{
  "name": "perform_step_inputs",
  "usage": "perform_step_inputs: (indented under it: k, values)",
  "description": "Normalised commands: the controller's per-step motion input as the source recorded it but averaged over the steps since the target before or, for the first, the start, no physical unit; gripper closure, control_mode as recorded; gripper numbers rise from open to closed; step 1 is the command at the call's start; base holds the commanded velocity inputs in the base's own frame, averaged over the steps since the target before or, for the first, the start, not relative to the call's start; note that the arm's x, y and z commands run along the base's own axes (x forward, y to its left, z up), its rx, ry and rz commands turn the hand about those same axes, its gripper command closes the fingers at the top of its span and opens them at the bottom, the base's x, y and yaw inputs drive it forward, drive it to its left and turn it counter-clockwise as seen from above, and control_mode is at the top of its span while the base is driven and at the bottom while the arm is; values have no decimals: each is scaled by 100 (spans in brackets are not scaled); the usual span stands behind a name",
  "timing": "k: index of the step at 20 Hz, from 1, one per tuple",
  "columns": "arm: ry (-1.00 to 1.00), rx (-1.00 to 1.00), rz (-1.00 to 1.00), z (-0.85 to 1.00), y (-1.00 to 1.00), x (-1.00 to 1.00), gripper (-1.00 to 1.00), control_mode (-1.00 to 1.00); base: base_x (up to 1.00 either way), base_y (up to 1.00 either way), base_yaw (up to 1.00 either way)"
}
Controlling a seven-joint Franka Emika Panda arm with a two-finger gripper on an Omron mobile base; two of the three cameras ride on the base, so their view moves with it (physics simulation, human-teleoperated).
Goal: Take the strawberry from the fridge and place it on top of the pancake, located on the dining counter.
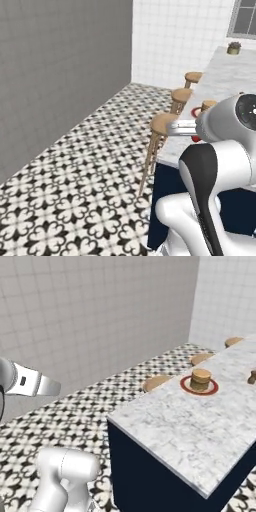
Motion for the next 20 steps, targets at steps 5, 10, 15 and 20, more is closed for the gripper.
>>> perform_step_inputs:
  k: [5, 10, 15, 20]
  values:
    - [0, 0, 0, 0, 0, 0, 100, 100, 75, 100, -40]
    - [0, 0, 0, 0, 0, 0, 100, 100, 79, 100, -41]
    - [0, 0, 0, 0, 0, 0, 100, 100, 77, 100, -44]
    - [0, 0, 0, 0, 0, 0, 100, 100, 80, 97, -49]
